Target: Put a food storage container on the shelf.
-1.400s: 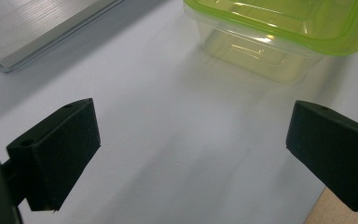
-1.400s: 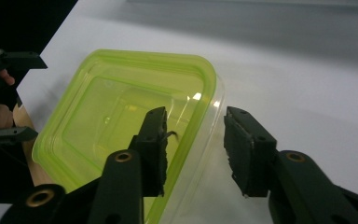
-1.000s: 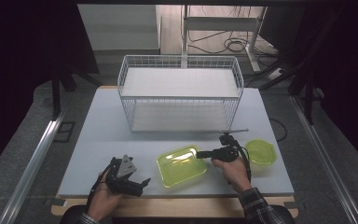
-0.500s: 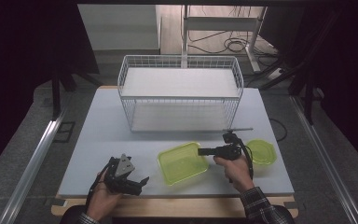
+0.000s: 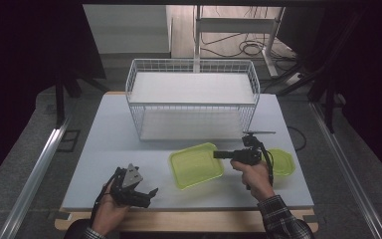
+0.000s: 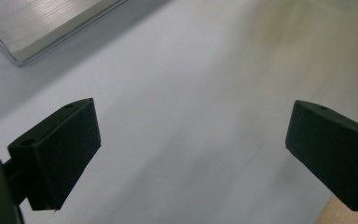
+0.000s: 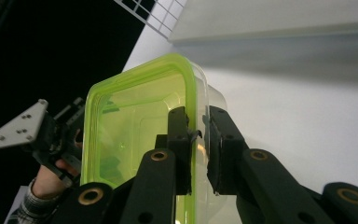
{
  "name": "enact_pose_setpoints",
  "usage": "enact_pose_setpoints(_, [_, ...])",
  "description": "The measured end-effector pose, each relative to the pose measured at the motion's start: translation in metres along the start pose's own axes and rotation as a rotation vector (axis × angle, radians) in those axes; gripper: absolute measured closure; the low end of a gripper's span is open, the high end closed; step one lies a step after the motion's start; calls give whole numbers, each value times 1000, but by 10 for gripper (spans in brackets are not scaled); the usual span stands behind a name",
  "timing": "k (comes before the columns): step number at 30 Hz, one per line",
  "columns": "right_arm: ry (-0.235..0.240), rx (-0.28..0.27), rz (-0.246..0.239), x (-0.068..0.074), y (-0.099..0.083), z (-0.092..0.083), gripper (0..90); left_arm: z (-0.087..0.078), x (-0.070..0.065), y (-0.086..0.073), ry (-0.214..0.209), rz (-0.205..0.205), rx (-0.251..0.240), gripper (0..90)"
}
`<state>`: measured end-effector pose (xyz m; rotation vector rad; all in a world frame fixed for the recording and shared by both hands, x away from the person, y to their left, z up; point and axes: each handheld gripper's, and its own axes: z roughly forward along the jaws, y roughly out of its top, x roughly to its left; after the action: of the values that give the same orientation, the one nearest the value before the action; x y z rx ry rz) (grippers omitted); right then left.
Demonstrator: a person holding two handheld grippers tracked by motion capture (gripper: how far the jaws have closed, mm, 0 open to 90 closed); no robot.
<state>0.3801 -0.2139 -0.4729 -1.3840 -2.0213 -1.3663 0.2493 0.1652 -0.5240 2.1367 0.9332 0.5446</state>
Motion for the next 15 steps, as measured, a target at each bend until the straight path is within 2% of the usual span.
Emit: enact_pose_setpoints(15, [14, -56, -18, 14, 23, -16, 801, 2, 0, 0, -6, -7, 11, 28])
